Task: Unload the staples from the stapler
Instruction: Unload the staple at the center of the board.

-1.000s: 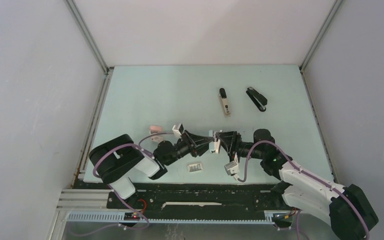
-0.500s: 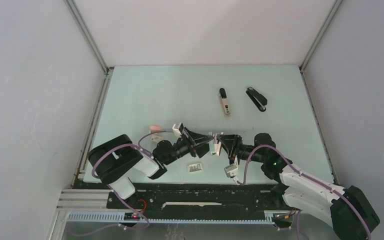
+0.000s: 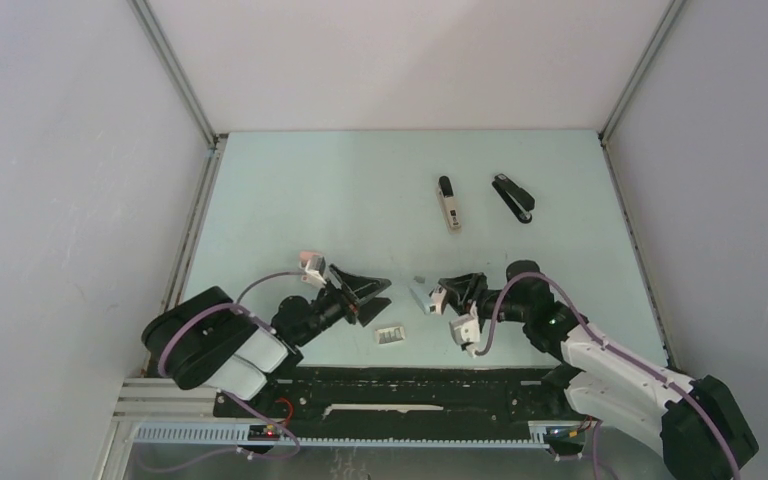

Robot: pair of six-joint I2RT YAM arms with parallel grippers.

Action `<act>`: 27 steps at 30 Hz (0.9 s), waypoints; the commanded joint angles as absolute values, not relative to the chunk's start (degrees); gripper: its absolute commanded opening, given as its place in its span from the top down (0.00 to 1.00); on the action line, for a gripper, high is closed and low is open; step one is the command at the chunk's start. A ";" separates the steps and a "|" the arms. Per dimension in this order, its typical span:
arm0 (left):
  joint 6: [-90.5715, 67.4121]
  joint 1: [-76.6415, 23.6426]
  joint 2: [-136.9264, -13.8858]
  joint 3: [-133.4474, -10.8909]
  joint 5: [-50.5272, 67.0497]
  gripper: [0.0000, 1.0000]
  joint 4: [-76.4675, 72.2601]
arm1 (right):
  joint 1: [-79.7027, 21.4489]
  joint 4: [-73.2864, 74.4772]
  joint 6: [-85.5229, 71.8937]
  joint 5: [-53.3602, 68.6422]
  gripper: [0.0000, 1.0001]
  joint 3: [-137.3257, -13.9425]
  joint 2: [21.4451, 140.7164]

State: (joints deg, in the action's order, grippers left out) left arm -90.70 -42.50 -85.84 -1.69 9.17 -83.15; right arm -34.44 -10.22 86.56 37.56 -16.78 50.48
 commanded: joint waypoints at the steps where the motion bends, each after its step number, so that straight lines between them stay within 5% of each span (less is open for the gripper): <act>1: -81.98 -40.11 -80.36 2.73 7.79 0.03 -86.09 | -31.35 -2.82 75.84 43.31 0.90 -24.09 50.88; 7: -70.48 -38.15 -69.16 4.78 5.57 0.00 -78.39 | -24.71 4.59 66.58 51.54 0.91 -28.52 53.09; 15: -38.30 -41.71 -34.25 -6.23 -9.00 0.00 -30.38 | -16.16 8.31 57.01 58.89 0.92 -33.16 61.42; 21: -25.37 -41.77 -23.17 -1.74 -8.75 0.00 -38.08 | -13.16 13.03 50.00 62.23 0.93 -39.05 68.39; 27: -17.05 -42.68 -39.55 -6.63 14.40 0.07 -45.84 | -10.62 31.90 53.47 69.69 0.94 -49.92 77.22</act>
State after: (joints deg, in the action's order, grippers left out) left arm -27.00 -41.56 -28.64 -2.79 -0.25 -42.00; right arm -11.94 18.24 52.56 61.82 -42.44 73.01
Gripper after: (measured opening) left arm 0.953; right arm 0.397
